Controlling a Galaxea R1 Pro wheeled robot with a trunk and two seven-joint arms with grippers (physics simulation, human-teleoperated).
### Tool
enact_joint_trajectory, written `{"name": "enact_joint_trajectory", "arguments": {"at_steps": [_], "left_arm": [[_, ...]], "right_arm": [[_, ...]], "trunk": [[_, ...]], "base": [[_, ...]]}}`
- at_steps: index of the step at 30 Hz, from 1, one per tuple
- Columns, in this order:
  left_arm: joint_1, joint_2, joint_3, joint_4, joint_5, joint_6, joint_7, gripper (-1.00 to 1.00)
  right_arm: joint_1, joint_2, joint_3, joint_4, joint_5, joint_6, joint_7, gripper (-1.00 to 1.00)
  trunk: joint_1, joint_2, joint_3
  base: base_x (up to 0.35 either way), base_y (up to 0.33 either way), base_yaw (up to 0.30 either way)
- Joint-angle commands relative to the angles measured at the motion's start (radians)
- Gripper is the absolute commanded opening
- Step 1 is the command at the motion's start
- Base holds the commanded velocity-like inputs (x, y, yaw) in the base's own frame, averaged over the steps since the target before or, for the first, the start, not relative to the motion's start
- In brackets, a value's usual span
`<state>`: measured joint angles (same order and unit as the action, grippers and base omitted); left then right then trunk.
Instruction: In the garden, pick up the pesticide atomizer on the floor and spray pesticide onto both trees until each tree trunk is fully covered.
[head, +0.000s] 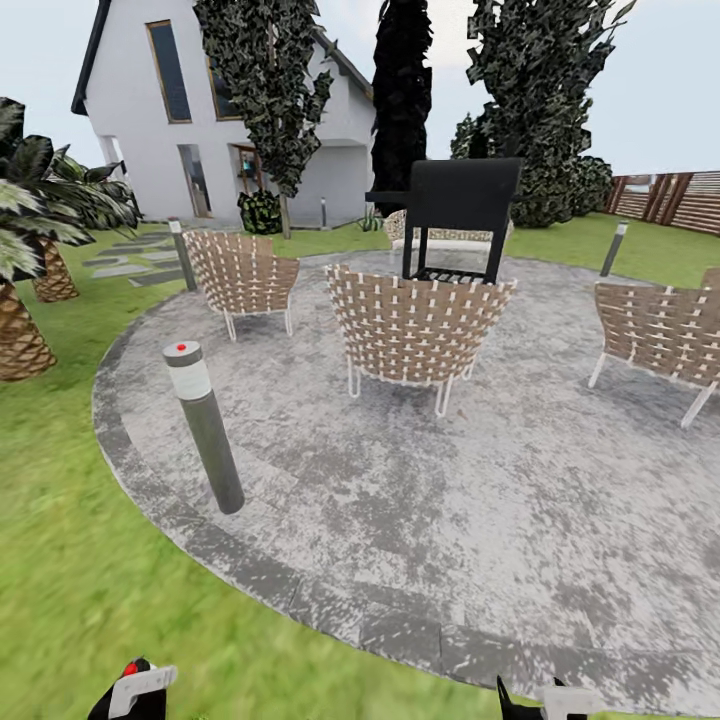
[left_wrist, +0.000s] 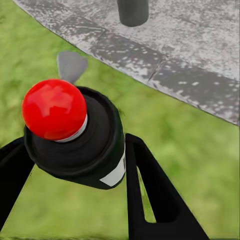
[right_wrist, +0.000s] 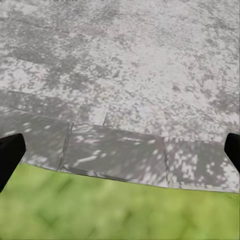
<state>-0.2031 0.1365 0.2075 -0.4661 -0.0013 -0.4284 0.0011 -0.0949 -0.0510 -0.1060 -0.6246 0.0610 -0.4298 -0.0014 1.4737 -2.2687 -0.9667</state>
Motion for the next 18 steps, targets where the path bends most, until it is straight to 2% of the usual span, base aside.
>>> {"name": "enact_joint_trajectory", "arguments": {"at_steps": [1,18], "left_arm": [[-0.001,0.0,0.001,0.001,0.0,-0.004,0.0,-1.0],[-0.001,0.0,0.001,0.001,0.0,-0.003,0.0,-1.0]], "right_arm": [[0.0,0.0,-0.003,0.0,0.006,-0.003,0.0,1.0],[0.0,0.0,-0.003,0.0,0.006,-0.003,0.0,1.0]], "trunk": [[0.0,0.0,-0.001],[0.0,0.0,-0.001]], "base": [[0.0,0.0,0.272],[0.0,0.0,0.272]]}}
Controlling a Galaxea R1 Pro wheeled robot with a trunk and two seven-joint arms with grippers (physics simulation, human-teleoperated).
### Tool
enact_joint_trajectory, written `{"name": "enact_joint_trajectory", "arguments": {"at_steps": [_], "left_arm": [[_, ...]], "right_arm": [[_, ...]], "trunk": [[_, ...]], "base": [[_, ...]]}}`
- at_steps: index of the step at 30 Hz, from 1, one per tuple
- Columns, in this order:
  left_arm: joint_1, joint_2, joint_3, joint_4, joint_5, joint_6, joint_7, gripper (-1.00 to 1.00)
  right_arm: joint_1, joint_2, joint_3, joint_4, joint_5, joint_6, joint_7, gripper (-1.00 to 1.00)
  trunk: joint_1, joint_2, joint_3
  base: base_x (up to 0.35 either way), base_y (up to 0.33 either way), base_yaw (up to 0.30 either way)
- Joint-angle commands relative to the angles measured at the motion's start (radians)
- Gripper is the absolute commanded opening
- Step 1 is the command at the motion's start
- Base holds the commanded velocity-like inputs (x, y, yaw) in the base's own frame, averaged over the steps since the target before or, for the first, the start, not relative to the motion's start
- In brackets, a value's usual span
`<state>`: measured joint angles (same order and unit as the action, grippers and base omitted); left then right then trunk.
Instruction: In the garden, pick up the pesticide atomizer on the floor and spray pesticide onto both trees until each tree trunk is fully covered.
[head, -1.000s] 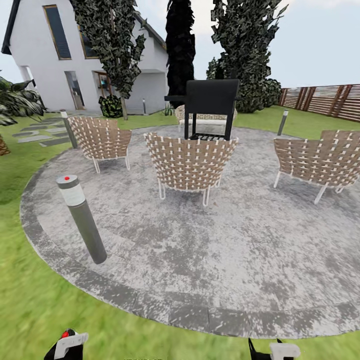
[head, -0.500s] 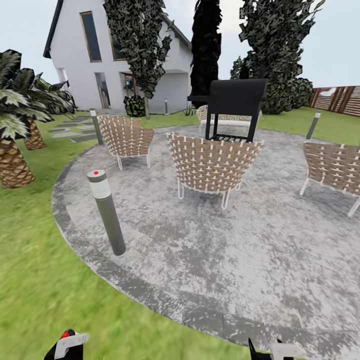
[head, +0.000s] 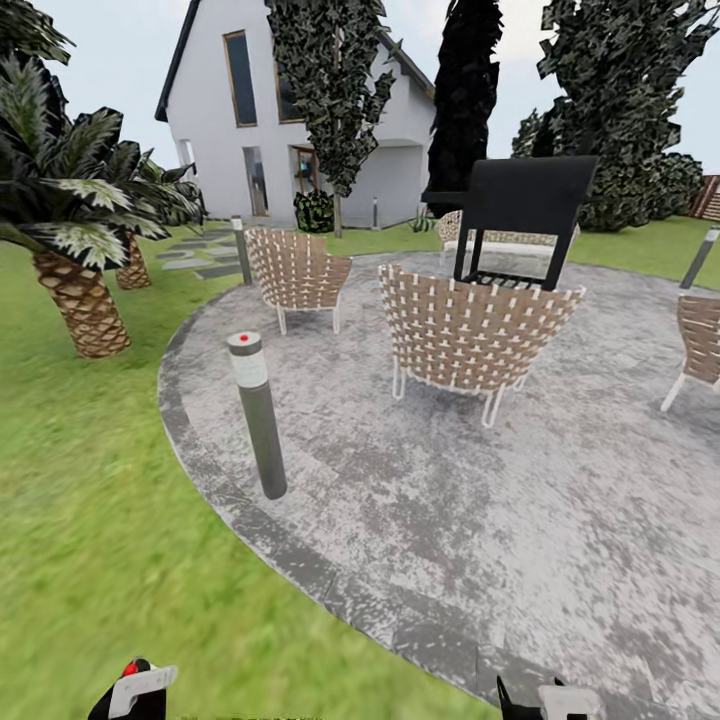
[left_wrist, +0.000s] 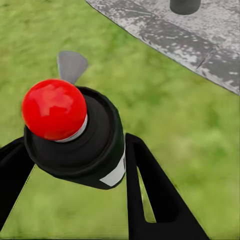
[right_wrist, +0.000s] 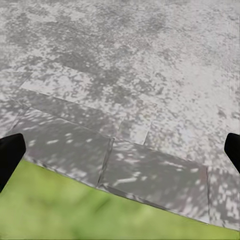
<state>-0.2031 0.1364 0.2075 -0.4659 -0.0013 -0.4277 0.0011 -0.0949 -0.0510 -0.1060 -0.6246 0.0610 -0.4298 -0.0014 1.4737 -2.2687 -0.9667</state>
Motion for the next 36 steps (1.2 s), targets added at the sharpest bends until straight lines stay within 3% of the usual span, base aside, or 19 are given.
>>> {"name": "enact_joint_trajectory", "arguments": {"at_steps": [1,36], "left_arm": [[-0.001,0.0,0.001,0.001,0.0,-0.003,0.0,-1.0],[-0.002,-0.004,0.003,0.0,0.003,0.001,0.0,-1.0]], "right_arm": [[0.0,0.0,-0.003,0.0,0.006,-0.003,0.0,1.0],[0.0,0.0,-0.001,-0.002,0.006,-0.003,0.0,1.0]], "trunk": [[0.0,0.0,-0.001],[0.0,0.0,-0.001]], "base": [[0.0,0.0,0.272],[0.0,0.0,0.273]]}}
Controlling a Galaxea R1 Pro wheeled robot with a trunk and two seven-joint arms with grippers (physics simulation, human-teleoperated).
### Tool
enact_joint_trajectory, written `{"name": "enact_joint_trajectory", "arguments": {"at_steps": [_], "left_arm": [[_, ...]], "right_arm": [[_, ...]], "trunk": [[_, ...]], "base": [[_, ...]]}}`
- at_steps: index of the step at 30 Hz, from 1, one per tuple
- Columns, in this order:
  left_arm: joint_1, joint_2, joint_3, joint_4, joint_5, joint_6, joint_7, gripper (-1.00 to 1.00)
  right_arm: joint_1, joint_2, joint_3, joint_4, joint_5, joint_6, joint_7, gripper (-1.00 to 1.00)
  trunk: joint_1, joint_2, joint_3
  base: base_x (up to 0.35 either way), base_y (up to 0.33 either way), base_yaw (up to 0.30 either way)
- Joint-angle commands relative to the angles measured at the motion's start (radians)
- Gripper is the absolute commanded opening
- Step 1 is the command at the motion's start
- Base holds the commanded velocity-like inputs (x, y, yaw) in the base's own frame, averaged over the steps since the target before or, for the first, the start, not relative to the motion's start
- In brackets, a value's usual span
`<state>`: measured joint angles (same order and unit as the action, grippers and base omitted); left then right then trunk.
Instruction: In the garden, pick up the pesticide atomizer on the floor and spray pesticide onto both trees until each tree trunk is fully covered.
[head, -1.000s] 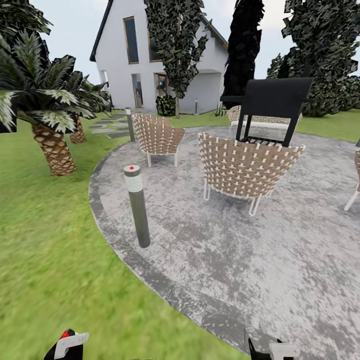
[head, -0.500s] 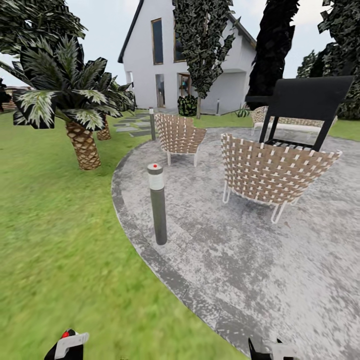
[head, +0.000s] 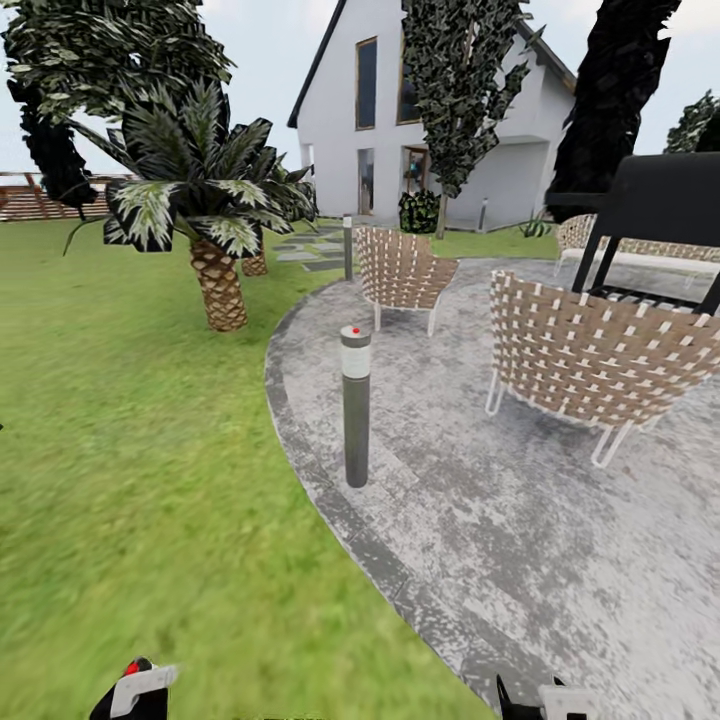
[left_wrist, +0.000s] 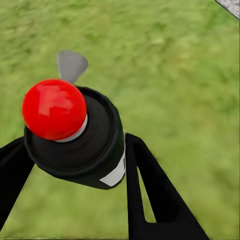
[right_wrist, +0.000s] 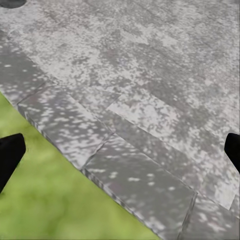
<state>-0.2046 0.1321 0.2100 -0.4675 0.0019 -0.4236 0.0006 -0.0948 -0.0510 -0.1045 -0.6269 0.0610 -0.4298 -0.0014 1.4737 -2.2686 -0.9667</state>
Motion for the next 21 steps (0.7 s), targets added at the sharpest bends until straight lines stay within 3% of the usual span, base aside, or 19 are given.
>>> {"name": "enact_joint_trajectory", "arguments": {"at_steps": [1,21], "left_arm": [[-0.001,0.0,0.001,0.001,0.0,-0.004,0.001,-1.0],[0.0,-0.002,-0.001,0.001,0.0,-0.004,0.001,-1.0]], "right_arm": [[0.0,0.0,-0.003,0.0,0.006,-0.003,0.0,1.0],[0.0,0.0,-0.003,0.0,0.006,-0.003,0.0,1.0]], "trunk": [[0.0,0.0,-0.001],[0.0,0.0,0.009]], "base": [[0.0,0.0,0.277],[0.0,0.0,0.277]]}}
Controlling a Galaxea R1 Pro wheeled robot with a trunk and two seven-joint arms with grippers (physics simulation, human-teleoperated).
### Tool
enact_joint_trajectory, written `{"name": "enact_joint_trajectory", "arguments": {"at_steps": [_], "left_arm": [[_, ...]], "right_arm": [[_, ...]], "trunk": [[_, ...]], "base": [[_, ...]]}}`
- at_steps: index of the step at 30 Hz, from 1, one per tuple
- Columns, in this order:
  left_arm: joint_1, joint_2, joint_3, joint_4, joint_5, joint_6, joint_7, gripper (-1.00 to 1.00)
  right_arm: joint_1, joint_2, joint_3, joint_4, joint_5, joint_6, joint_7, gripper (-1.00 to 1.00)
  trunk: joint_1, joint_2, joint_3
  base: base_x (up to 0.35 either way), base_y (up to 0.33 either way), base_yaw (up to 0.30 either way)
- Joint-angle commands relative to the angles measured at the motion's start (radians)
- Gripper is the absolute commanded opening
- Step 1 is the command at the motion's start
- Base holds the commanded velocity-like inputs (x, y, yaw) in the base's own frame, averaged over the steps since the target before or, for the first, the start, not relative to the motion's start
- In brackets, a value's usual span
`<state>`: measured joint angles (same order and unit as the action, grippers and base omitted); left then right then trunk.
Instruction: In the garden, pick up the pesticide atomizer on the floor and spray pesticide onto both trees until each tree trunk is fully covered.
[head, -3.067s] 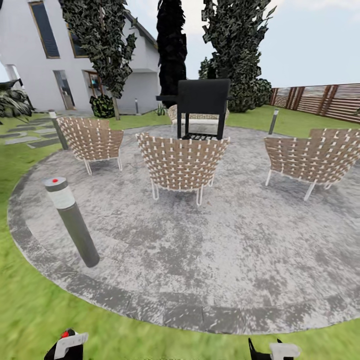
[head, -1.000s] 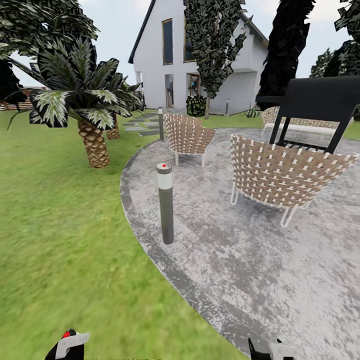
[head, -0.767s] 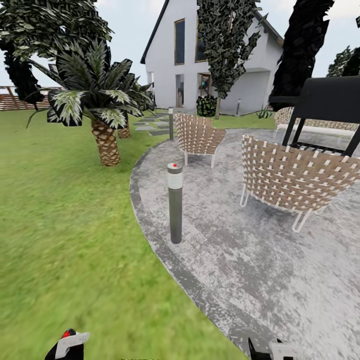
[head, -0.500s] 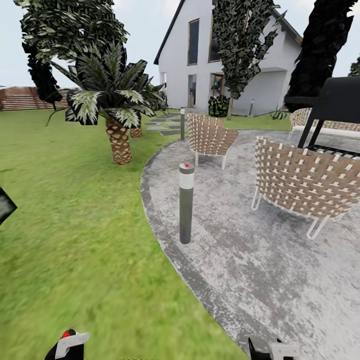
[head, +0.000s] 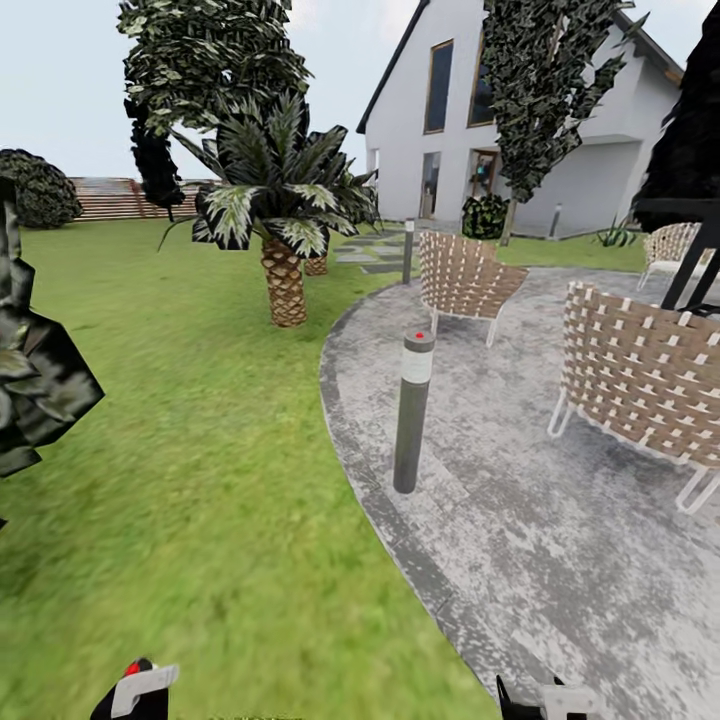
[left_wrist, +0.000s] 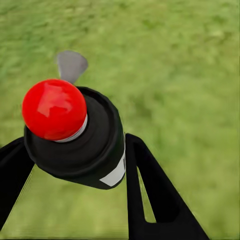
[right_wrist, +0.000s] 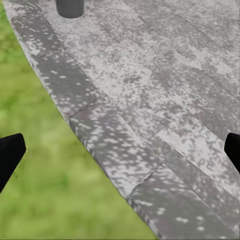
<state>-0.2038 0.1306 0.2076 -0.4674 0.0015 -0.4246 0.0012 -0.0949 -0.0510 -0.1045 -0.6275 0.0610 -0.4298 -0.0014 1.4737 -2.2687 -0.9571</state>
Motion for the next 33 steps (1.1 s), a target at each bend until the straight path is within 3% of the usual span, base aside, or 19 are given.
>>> {"name": "enact_joint_trajectory", "arguments": {"at_steps": [1,18,33], "left_arm": [[-0.001,0.0,0.001,0.001,0.0,-0.003,0.0,-1.0],[-0.001,0.003,0.002,0.001,0.0,-0.003,0.0,-1.0],[-0.001,0.007,0.003,0.001,0.002,-0.003,0.001,-1.0]], "right_arm": [[0.0,0.0,-0.003,0.001,0.006,-0.003,0.0,1.0],[0.0,0.0,-0.006,0.0,0.006,-0.003,0.0,1.0],[0.0,0.0,-0.006,0.0,0.006,-0.003,0.0,1.0]], "trunk": [[0.0,0.0,0.0],[0.0,0.0,0.011],[0.0,0.0,0.02]], "base": [[0.0,0.0,0.276],[0.05,0.0,0.273],[0.253,0.075,0.269]]}}
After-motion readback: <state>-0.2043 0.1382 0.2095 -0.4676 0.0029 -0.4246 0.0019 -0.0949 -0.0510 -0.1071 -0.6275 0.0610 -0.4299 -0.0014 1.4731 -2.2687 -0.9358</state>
